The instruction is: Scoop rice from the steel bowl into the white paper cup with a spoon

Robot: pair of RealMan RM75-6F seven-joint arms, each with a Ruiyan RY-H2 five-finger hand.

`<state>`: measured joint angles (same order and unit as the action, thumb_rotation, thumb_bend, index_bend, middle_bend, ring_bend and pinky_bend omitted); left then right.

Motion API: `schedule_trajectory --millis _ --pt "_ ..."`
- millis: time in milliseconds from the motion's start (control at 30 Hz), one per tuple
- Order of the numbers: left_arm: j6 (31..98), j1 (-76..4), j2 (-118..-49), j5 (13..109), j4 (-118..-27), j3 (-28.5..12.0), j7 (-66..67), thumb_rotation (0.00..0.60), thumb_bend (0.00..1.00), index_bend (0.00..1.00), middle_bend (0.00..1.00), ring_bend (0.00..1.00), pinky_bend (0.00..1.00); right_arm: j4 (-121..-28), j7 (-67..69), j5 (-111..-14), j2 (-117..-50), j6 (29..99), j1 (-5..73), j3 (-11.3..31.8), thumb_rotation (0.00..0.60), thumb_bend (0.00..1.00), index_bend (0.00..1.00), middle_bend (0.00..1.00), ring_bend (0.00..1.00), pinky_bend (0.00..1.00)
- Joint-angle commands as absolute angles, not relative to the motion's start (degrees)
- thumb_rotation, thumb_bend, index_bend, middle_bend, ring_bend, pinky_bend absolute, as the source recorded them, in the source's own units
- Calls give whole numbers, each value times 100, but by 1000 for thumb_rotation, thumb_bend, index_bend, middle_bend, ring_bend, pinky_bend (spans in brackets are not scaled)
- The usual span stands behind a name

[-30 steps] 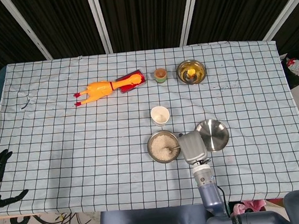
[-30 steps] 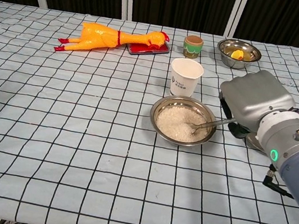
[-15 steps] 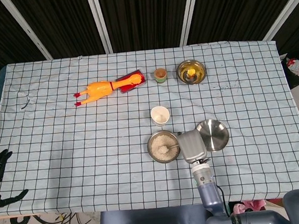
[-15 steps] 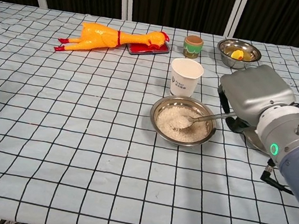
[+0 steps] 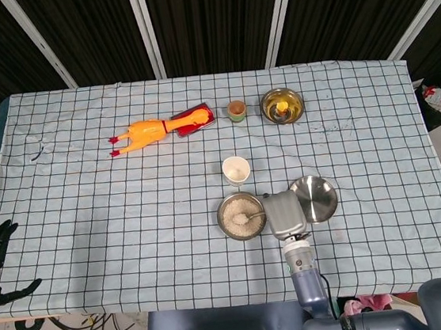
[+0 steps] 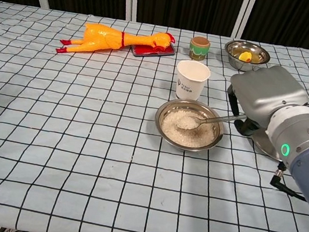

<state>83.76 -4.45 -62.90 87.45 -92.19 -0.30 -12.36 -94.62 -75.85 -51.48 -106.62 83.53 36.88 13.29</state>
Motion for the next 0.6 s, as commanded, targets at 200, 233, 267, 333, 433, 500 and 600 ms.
schedule_trajectory --millis 200,233,267,333,433,500,600 --pt "8378 -444 -6290 8746 -9219 -29 -1235 600 0 0 0 0 0 -9553 -7708 -4916 -10674 8458 3711 1397 600 521 702 1000 1000 1000" --pt "8378 -444 -6290 8745 -9219 -29 -1236 600 0 0 0 0 0 -9558 -7724 -4895 -10672 8469 3716 1400 600 521 702 1000 1000 1000" --pt "8378 -444 -6290 8745 -9219 -29 -1238 600 0 0 0 0 0 -9559 -7743 -4872 -10670 8482 3720 1402 600 522 703 1000 1000 1000" --pt "8379 -444 -6289 8748 -9218 -29 -1234 600 0 0 0 0 0 -9570 -7762 -4836 -10664 8493 3730 1402 600 522 704 1000 1000 1000" --pt "8378 -445 -6291 8749 -9218 -28 -1232 600 0 0 0 0 0 -9584 -7786 -4775 -10652 8510 3742 1406 600 521 705 1000 1000 1000" --pt "8377 -444 -6291 8747 -9218 -28 -1231 600 0 0 0 0 0 -9602 -7793 -4724 -10648 8524 3746 1417 600 522 705 1000 1000 1000" --pt "8378 -445 -6292 8747 -9218 -29 -1227 600 0 0 0 0 0 -9631 -7801 -4656 -10638 8545 3759 1441 600 521 705 1000 1000 1000"
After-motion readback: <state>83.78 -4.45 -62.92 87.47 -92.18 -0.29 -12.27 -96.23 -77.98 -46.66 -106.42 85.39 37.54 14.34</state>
